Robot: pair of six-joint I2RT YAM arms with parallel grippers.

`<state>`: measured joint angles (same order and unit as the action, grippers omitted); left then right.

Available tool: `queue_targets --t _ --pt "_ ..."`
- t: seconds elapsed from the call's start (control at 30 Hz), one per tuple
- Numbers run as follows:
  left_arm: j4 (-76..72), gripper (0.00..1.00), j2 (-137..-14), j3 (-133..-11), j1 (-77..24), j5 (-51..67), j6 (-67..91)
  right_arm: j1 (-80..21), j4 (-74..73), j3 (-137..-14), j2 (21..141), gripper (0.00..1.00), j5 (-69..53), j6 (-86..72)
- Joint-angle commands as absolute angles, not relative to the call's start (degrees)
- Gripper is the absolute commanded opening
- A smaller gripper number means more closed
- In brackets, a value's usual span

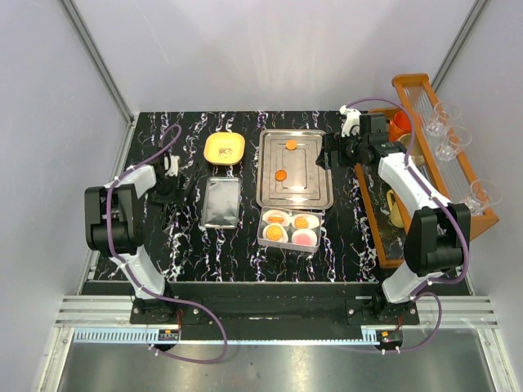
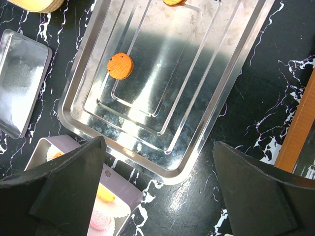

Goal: Pack the cookies

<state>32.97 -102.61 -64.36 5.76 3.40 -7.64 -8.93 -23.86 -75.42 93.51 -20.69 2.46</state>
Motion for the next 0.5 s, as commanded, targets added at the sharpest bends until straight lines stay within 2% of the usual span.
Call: queue_targets --t 0.0,0.47 --pt "32.3 0.75 -100.4 -65.6 6.3 2.9 -8.0 -8.9 -23.0 -76.5 93.1 1.00 -21.7 2.5" --pt "30.7 0.80 -89.8 -65.0 6.3 4.9 -6.5 -9.0 -22.4 -75.9 92.5 1.00 -22.4 2.4"
